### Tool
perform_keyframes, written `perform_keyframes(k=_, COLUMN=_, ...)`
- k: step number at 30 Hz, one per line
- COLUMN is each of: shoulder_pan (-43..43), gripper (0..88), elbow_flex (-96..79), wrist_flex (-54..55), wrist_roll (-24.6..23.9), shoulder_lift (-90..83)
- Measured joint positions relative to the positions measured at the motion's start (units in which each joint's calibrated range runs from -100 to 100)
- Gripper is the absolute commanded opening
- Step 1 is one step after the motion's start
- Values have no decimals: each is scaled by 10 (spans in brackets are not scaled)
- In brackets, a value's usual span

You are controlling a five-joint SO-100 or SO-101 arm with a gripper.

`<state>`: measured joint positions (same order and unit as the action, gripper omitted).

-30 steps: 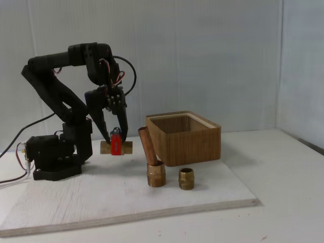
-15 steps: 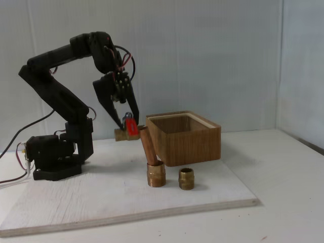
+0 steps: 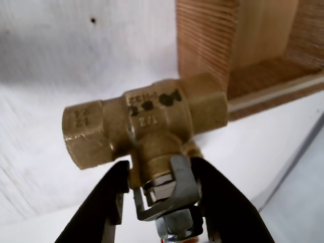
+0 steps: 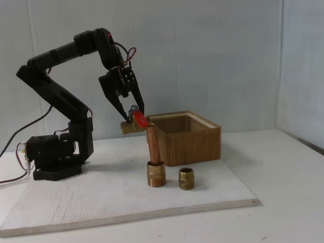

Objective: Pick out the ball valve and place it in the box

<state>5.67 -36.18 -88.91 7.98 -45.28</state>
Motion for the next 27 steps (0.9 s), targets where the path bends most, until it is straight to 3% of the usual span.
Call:
perform_keyframes(k=19, shoulder_pan=-102, gripper=45, elbow_flex=74, wrist_flex=-3, wrist_roll=-62, shoulder_lift=3)
perform_keyframes(k=27, shoulder_pan=-116, gripper=45, elbow_flex=74, wrist_flex=57, wrist_roll=-81, shoulder_lift=3)
